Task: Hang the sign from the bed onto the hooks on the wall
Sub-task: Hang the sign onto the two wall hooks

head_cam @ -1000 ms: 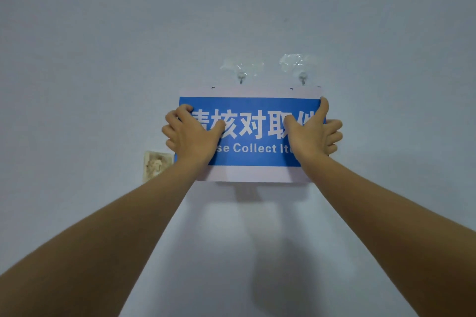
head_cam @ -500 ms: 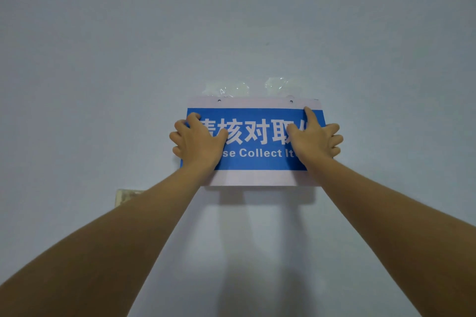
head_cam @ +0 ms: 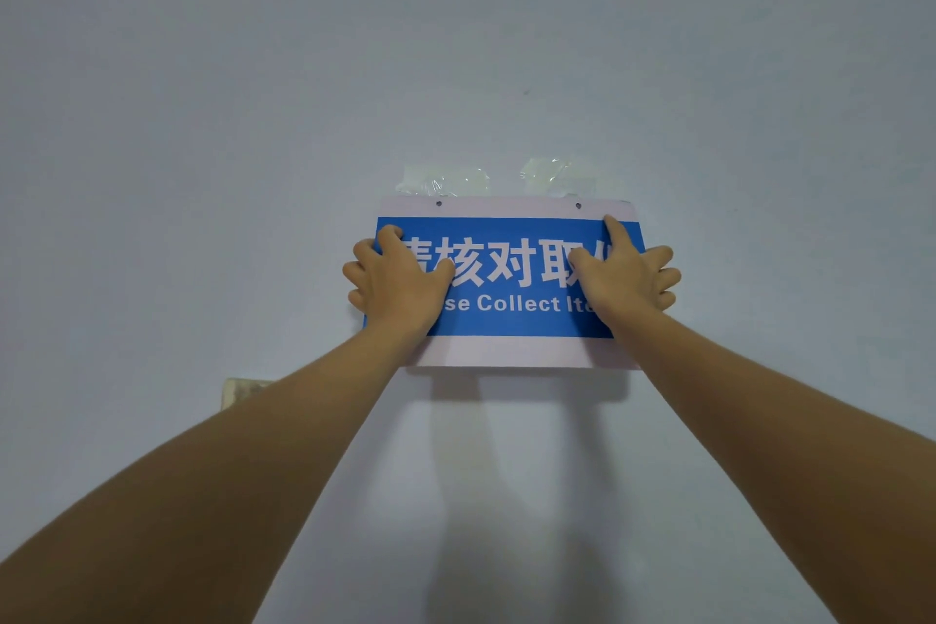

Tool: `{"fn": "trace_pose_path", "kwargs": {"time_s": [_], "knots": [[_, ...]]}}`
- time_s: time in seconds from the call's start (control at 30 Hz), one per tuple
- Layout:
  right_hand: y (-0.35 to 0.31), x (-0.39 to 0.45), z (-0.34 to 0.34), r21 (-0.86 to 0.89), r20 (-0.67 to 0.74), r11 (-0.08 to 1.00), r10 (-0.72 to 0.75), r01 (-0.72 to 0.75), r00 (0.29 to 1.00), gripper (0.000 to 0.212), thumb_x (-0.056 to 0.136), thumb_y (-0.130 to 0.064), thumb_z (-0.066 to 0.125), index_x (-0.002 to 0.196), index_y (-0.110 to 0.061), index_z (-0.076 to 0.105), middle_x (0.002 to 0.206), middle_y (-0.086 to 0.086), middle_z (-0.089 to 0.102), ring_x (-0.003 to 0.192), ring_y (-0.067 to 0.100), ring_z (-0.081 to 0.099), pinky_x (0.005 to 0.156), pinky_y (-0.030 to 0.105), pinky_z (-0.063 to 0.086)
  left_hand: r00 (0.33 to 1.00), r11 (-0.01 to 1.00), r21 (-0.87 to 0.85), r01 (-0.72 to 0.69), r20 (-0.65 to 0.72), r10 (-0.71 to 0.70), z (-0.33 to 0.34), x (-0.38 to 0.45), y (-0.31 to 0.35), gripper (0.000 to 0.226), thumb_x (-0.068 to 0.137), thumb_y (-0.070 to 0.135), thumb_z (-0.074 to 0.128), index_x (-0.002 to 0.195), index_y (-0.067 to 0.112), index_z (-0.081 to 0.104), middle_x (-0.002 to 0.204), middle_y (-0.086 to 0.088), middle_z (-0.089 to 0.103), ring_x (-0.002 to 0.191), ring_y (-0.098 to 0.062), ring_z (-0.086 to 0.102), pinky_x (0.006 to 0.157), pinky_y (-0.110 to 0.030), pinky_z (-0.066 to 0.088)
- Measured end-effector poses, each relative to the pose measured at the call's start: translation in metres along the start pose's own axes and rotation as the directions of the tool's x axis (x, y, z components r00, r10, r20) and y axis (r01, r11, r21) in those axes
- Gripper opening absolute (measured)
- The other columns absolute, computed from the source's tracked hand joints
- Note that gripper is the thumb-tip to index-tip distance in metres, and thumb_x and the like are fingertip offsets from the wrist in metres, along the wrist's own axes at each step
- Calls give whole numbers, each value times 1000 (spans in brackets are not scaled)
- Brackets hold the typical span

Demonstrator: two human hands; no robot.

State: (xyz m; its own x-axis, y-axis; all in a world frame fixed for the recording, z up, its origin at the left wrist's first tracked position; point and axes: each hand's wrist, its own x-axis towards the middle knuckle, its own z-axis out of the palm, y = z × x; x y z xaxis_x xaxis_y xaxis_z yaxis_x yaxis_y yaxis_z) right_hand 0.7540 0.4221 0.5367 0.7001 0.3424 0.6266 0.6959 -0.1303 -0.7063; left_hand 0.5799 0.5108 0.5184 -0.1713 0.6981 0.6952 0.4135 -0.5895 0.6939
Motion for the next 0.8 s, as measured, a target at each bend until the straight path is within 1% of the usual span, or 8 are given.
{"fn": "trace_pose_path", "kwargs": {"time_s": [0.17, 0.27, 0.43, 0.63, 0.8], "knots": [[4, -2, 3, -3, -14, 999, -34, 34, 999, 64, 93, -49, 51, 151, -38, 28, 138, 14, 34, 126, 34, 36, 106, 42, 31, 999, 1000, 14, 26, -46, -25, 8, -5, -6, 62, 81, 42, 65, 131, 19, 39, 141, -8, 37, 127, -30, 35, 98, -42, 34], [7, -3, 4, 22, 4, 1000, -8, 8, 1000, 63, 93, -49, 52, 151, -38, 28, 138, 14, 34, 126, 34, 36, 107, 42, 31, 998, 999, 30, 12, -62, -10, 9, -7, -8, 62, 81, 43, 64, 132, 19, 39, 142, -8, 36, 128, -30, 35, 100, -42, 33], [12, -4, 6, 26, 25, 1000, 15, -15, 1000, 64, 92, -48, 52, 151, -39, 28, 137, 14, 34, 126, 33, 36, 107, 42, 31, 999, 998, 55, 22, -35, -20, 9, -7, -7, 63, 81, 45, 64, 132, 19, 39, 143, -9, 36, 129, -31, 34, 101, -42, 32], [11, -5, 6, 10, 37, 1000, 5, -6, 999, 64, 92, -48, 52, 151, -39, 28, 138, 14, 33, 127, 34, 35, 107, 42, 31, 999, 999, 33, 29, -38, -28, 10, -12, -13, 62, 82, 44, 64, 133, 19, 38, 142, -9, 36, 128, -30, 34, 102, -42, 31], [10, -5, 7, -5, 30, 1000, 7, -7, 1000, 65, 92, -49, 52, 151, -39, 27, 138, 15, 32, 126, 35, 35, 106, 43, 31, 998, 998, -3, 67, 9, -67, 10, -10, -14, 63, 80, 42, 65, 133, 21, 37, 141, -9, 36, 128, -30, 33, 101, -40, 31]]}}
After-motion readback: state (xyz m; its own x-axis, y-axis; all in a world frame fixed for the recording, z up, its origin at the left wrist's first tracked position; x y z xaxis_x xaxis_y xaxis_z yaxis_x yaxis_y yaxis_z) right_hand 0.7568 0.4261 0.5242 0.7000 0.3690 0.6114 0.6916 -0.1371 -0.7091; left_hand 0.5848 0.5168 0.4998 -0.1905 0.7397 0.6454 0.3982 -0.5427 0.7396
